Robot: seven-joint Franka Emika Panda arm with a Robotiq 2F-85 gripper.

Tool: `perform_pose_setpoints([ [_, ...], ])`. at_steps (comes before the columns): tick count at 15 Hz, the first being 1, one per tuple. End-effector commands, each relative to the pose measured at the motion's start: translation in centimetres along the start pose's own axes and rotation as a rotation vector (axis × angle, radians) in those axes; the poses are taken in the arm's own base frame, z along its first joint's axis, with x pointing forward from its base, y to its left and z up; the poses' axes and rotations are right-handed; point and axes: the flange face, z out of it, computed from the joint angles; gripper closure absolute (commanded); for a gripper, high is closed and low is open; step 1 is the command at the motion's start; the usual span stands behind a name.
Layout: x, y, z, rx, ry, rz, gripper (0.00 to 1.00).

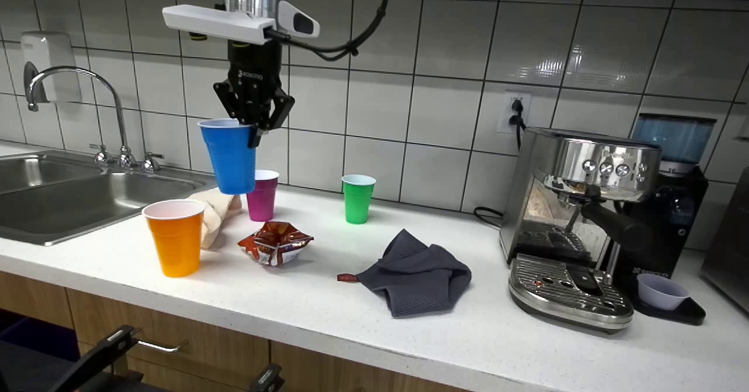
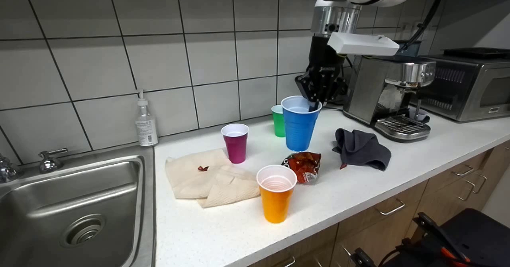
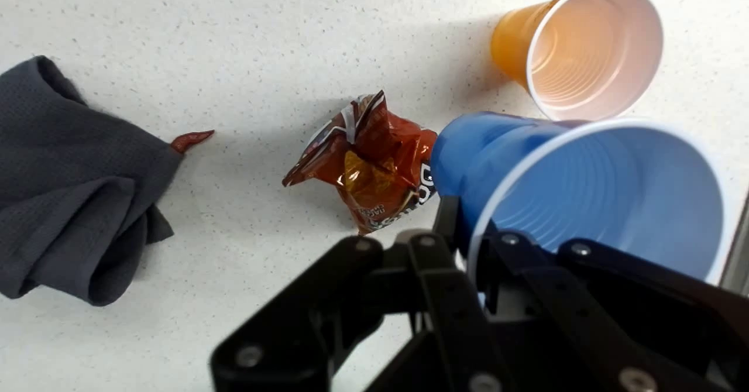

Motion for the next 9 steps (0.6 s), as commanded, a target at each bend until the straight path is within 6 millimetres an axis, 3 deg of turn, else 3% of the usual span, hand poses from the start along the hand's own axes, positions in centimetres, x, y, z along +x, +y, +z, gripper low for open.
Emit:
perform_pose_setpoints([
  [1, -0.6, -1.8, -1.0, 0.003, -0.022, -0.033, 0.99],
  [9, -1.2, -4.7, -0.6, 0.004, -0.071, -0.109, 0.99],
])
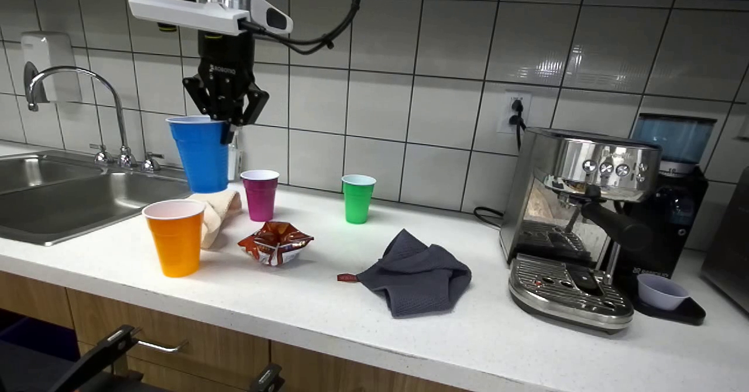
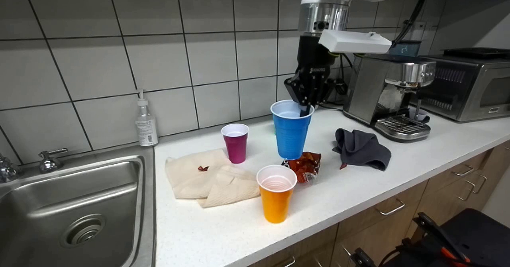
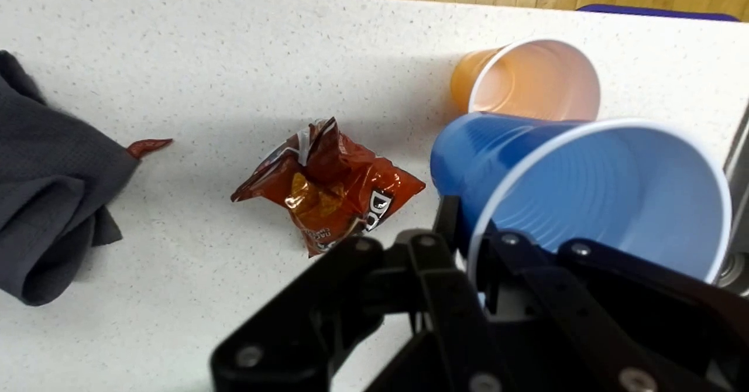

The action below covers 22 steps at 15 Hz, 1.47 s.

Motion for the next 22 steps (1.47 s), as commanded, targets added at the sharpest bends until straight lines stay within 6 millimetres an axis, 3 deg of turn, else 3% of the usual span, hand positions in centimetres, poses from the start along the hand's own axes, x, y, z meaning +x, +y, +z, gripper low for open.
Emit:
perform_pose_setpoints([
  [1, -0.4, -1.0, -0.4, 0.007, -0.038, -0.023, 0.99],
  [10, -0.8, -3.3, 0.8, 0.018, -0.081, -0.062, 0.99],
  [22, -0.1, -4.4, 3.2, 0.056, -0.12, -0.078, 0.99],
])
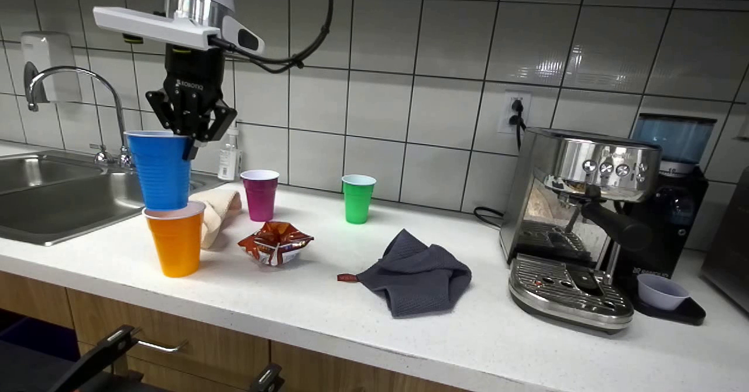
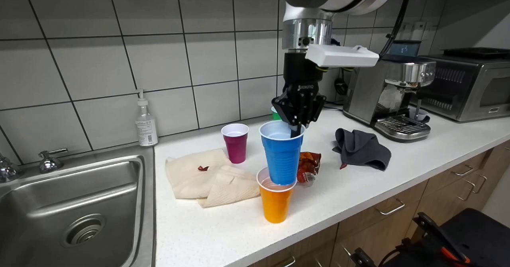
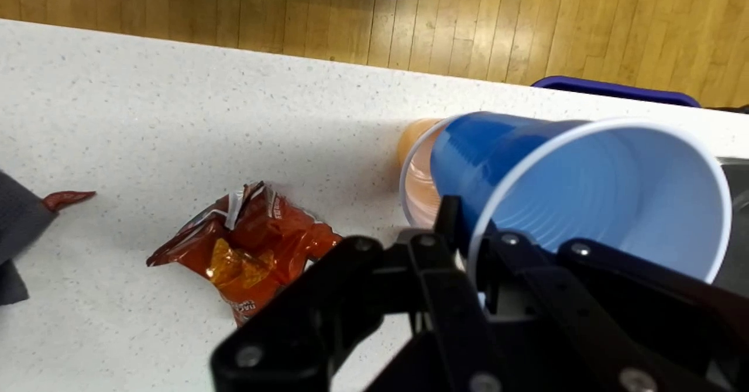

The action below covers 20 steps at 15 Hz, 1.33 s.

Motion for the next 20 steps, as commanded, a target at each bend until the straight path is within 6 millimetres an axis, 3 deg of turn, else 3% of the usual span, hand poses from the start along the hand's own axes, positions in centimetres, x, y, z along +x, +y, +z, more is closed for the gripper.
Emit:
perform_pose_setpoints([
  [1, 0.8, -0.3, 0.2, 0.028, -0.009, -0.012, 0.99],
  [20, 3.7, 1.1, 2.5, 0.045, 0.029, 0.017, 0.99],
])
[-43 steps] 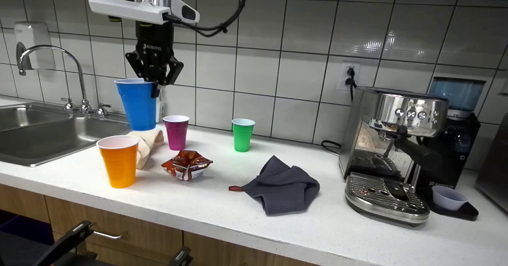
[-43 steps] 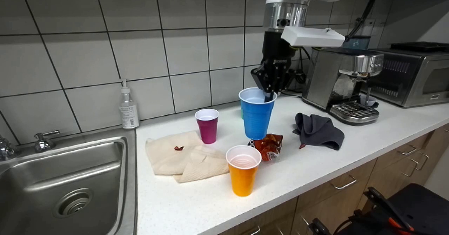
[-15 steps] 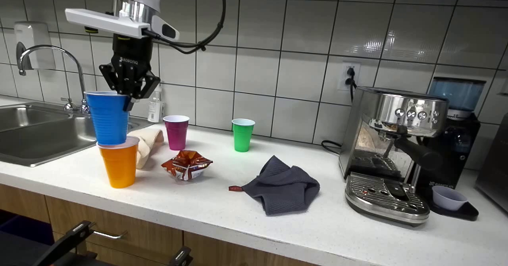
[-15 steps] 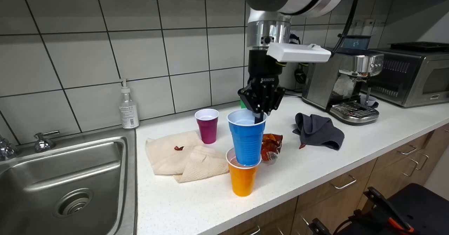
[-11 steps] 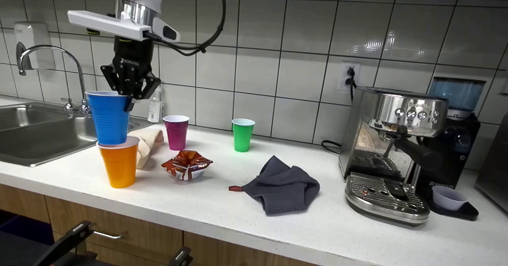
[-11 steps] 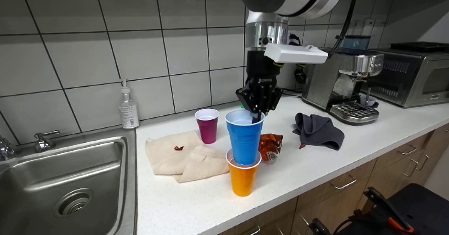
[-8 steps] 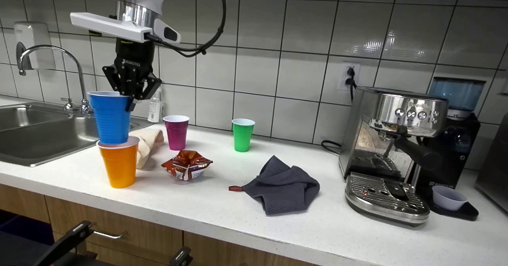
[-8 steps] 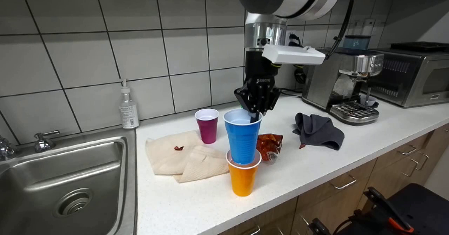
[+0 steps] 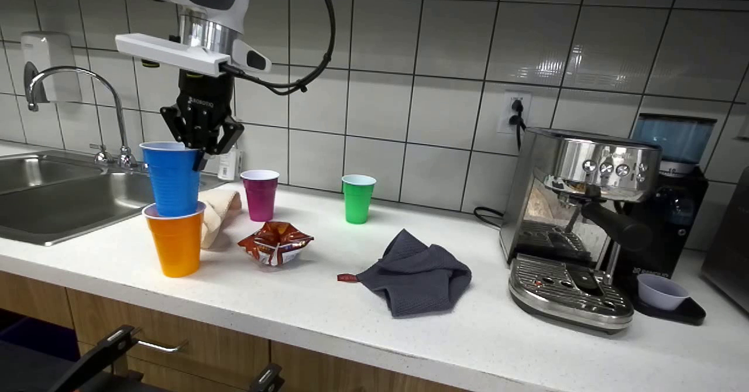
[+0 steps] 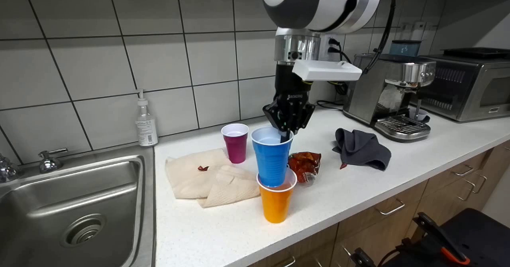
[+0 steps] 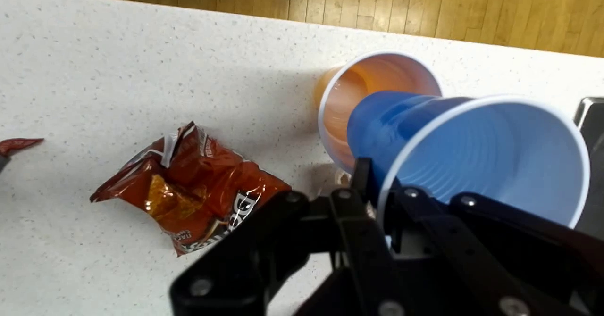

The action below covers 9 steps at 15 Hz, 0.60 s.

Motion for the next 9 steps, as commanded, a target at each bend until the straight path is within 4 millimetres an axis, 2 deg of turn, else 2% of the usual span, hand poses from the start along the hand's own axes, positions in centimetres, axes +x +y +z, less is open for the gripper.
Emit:
perform_pose_setpoints([
  [1, 1.1, 0.7, 0.4, 0.019, 0.006, 0.001, 0.99],
  [9, 0.7, 1.0, 2.2, 0.003, -0.022, -0.002, 0.99],
])
